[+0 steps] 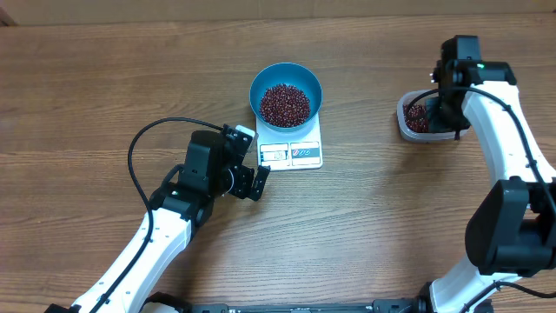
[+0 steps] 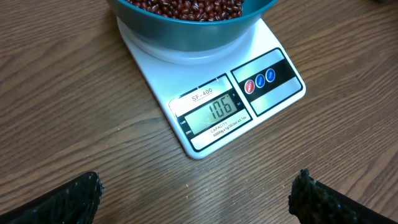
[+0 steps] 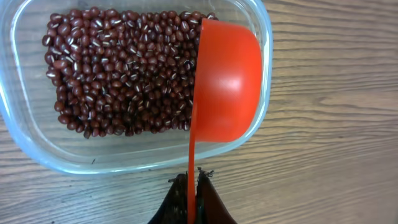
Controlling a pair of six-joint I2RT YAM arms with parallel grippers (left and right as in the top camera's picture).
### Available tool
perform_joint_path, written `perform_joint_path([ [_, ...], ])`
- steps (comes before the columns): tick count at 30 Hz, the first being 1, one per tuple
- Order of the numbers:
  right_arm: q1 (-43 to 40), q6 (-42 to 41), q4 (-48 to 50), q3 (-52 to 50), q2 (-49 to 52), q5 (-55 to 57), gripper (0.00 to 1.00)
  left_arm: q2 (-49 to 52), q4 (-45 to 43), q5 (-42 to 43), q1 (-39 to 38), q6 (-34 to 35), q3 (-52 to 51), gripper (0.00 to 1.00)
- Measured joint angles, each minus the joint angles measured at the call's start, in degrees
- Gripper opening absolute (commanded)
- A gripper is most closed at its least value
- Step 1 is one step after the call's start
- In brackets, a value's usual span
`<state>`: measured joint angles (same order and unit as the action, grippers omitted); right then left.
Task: Scoop item into bowl and weigh 150g on scale
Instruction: 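Dip the red scoop into the bean tub with the right gripper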
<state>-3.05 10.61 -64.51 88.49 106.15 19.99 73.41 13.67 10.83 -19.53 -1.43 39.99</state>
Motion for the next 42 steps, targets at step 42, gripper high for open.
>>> perform_joint_path([
  [42,0.0,6.6,-3.5,0.0,5.4,-1.9,0.04,0.0,0.0,0.0,0.0,0.0,0.0,1.00],
])
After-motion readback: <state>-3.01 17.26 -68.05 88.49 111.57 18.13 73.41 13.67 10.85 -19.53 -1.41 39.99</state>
